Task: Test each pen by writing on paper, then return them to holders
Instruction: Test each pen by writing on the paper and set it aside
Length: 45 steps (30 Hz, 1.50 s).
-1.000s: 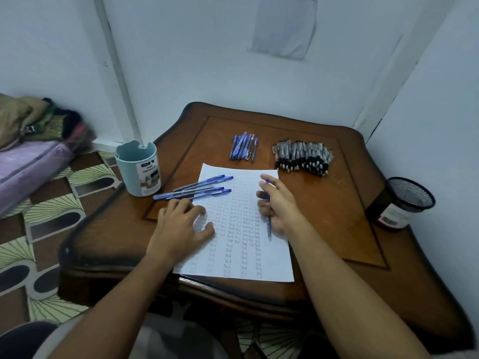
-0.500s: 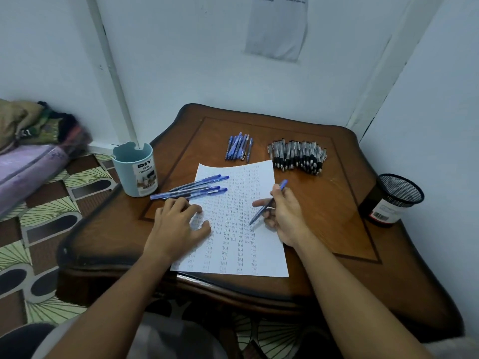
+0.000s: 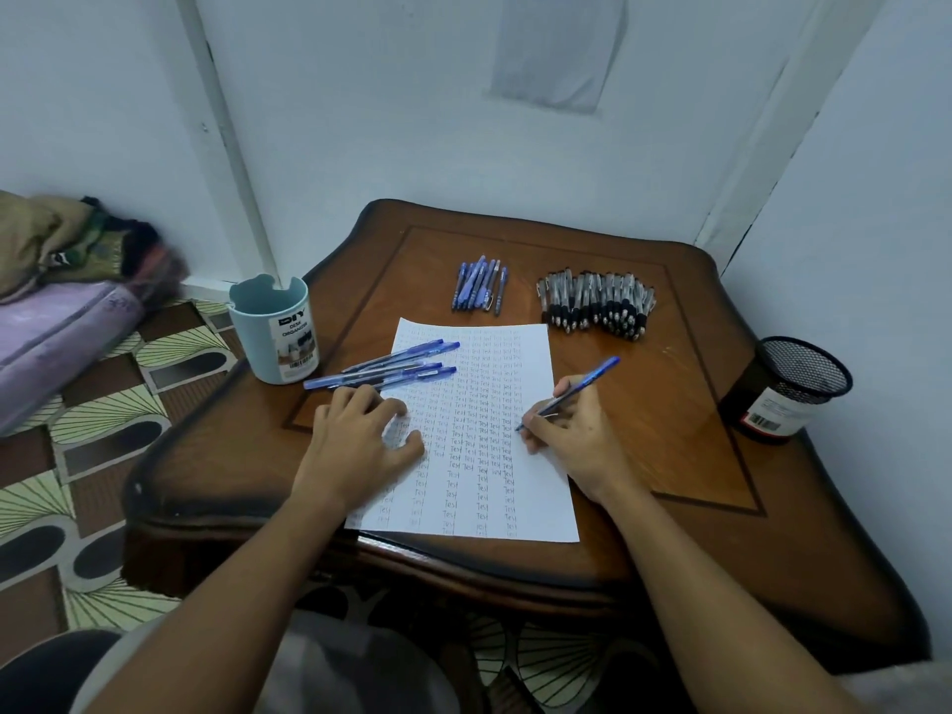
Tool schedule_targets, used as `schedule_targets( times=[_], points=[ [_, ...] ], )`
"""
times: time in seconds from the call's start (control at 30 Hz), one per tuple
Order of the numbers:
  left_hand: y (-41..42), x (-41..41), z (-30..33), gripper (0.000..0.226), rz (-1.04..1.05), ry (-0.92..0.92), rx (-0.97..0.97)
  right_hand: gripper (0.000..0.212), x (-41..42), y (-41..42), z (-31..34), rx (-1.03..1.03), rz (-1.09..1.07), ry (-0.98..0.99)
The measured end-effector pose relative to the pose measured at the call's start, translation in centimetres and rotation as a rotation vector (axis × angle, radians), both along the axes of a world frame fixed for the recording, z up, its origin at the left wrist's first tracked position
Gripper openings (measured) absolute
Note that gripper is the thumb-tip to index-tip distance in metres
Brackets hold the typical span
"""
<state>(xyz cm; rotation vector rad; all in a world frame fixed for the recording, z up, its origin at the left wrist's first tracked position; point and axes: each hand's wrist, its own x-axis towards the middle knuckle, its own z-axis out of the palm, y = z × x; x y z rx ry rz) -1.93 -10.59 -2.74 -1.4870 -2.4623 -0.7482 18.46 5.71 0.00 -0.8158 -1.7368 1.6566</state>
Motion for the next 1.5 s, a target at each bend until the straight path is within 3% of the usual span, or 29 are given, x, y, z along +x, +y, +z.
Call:
schedule_targets(
  times=[0.73, 1.5],
  points=[
    [-0.02, -0.09, -0.12, 0.054, 0.006, -0.009, -0.012, 0.036, -0.18, -0.04, -0.83, 0.201, -0.001, -0.105],
    [0.04, -0.19, -0.30, 0.049, -0.005, -0.006, 0.009, 0.036, -0.05, 0.17, -0.62, 0.190, -0.021, -0.097]
  ],
)
